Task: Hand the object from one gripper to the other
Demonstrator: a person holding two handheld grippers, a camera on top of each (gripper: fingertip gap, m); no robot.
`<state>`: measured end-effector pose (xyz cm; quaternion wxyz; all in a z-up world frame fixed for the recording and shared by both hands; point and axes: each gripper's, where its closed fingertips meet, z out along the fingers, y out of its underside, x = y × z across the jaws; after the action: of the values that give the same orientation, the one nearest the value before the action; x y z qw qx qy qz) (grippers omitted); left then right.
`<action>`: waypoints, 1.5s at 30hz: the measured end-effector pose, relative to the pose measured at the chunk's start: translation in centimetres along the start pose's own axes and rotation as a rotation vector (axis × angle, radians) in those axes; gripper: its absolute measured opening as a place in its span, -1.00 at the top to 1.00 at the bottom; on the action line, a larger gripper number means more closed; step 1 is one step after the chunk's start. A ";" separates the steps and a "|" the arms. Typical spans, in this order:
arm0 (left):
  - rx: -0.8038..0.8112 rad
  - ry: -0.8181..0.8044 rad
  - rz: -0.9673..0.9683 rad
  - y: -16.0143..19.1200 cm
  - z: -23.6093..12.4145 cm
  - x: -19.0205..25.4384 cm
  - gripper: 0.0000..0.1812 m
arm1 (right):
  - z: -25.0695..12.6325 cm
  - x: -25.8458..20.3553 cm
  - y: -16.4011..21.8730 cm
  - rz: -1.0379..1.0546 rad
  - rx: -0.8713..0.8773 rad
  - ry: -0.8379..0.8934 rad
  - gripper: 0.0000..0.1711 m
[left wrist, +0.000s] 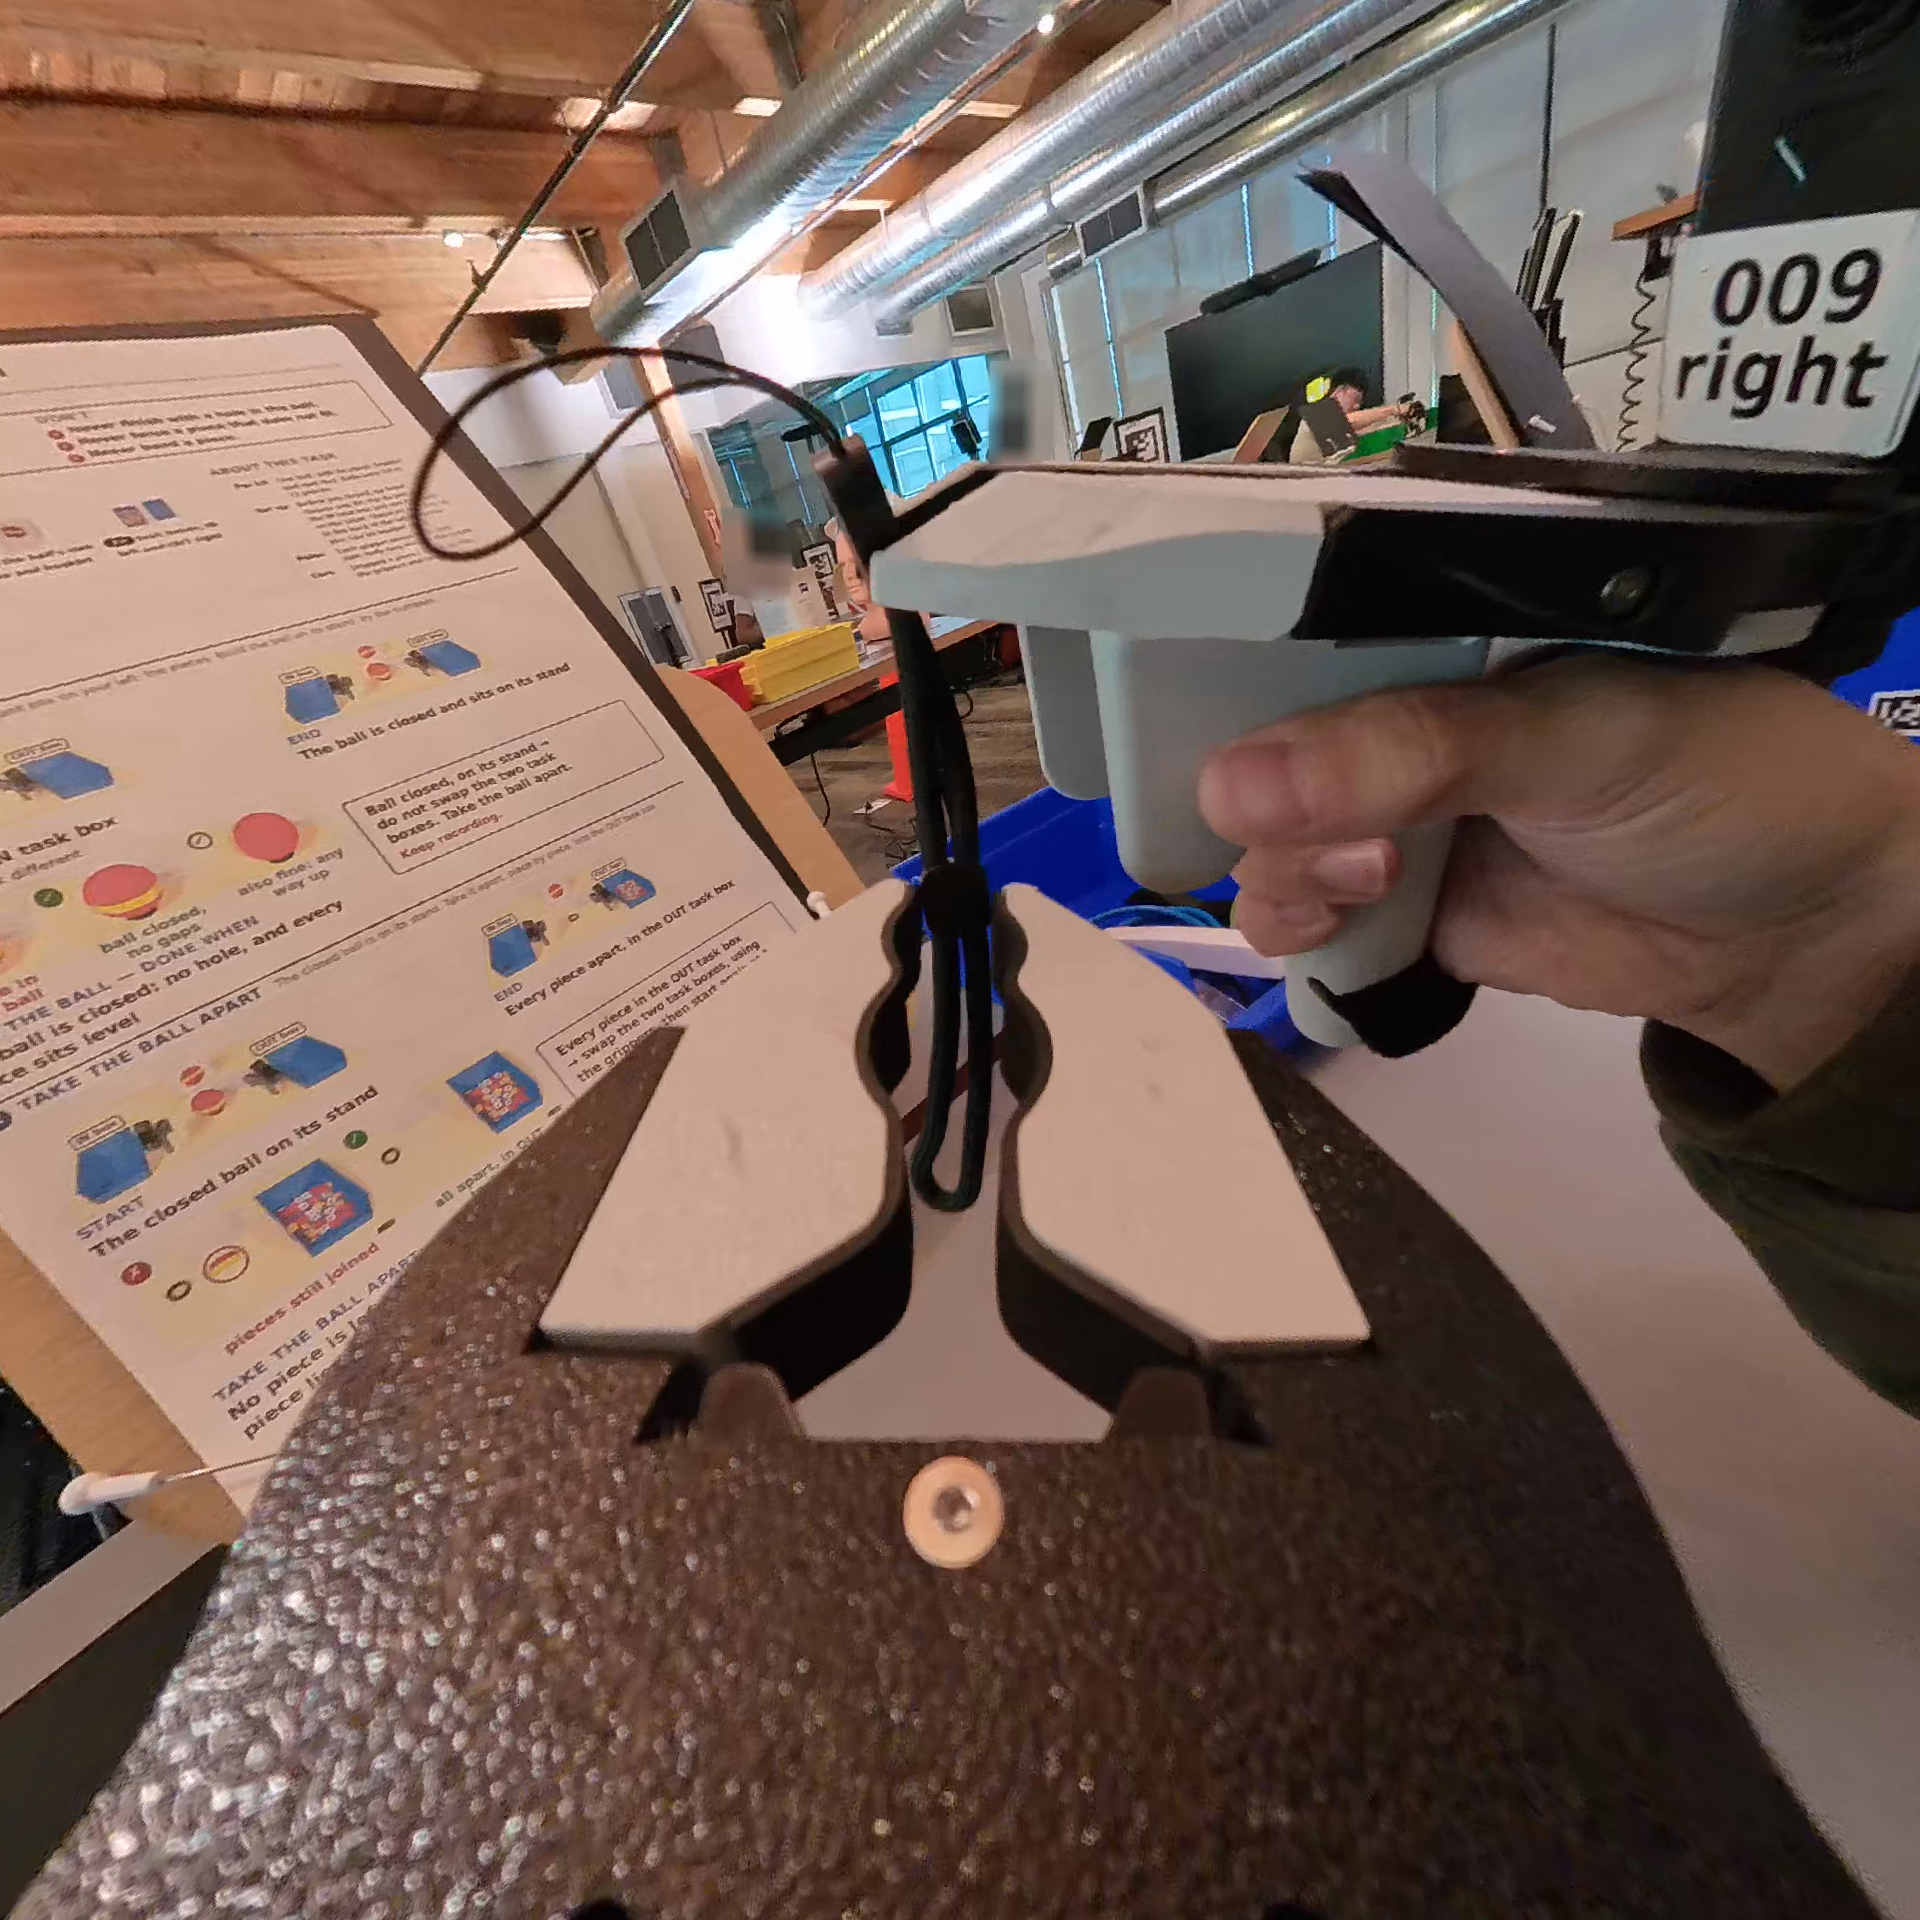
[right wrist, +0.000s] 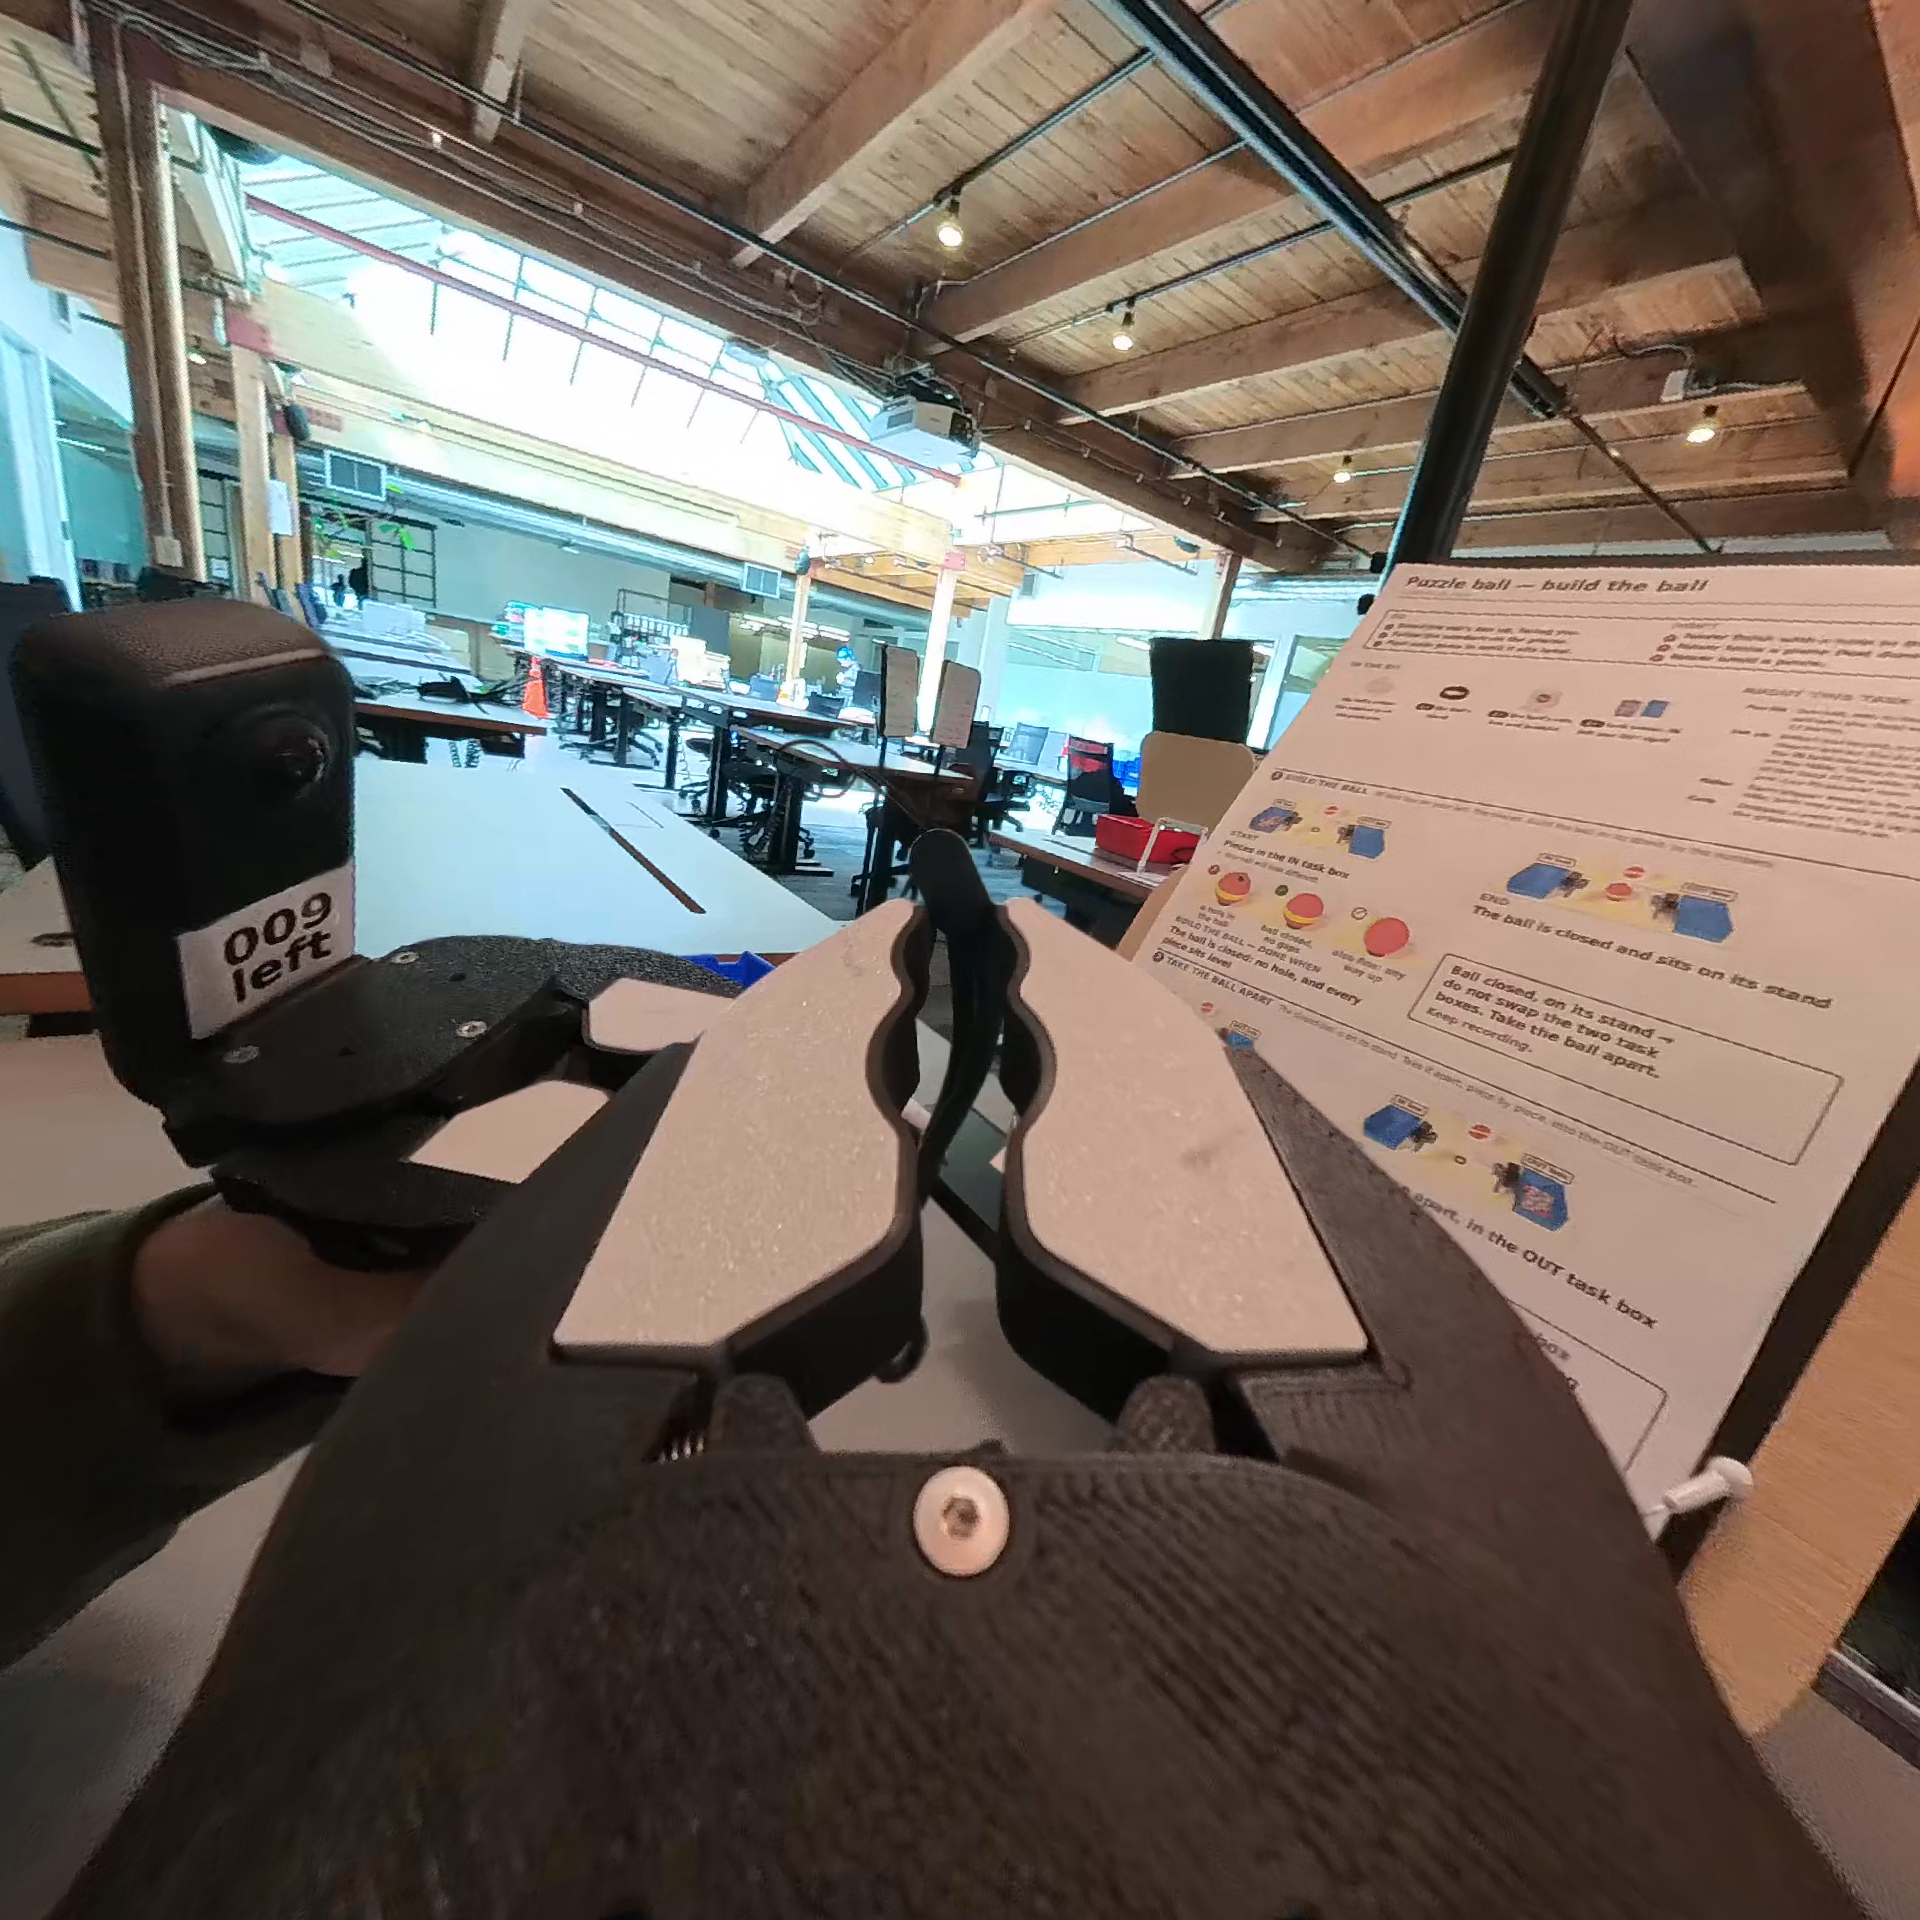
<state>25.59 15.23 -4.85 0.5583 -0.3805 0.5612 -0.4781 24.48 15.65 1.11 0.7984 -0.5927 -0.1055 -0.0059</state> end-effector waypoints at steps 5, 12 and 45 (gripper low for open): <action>-0.024 -0.014 -0.010 0.3 -0.1 -0.7 0.88 | 0.1 0.3 0.3 -0.002 -0.020 0.020 0.88; 0.045 0.329 -0.372 -0.8 -2.0 0.3 0.88 | -1.5 0.9 -0.4 0.085 0.032 -0.045 0.58; 0.012 0.105 0.191 2.3 -0.9 -0.8 0.52 | -0.8 4.1 2.5 0.454 -0.039 0.148 0.92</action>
<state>25.05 16.67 -6.93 0.5735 -0.2963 0.6204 -0.4455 28.99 16.17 -0.75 0.7733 -0.6144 0.0897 0.1284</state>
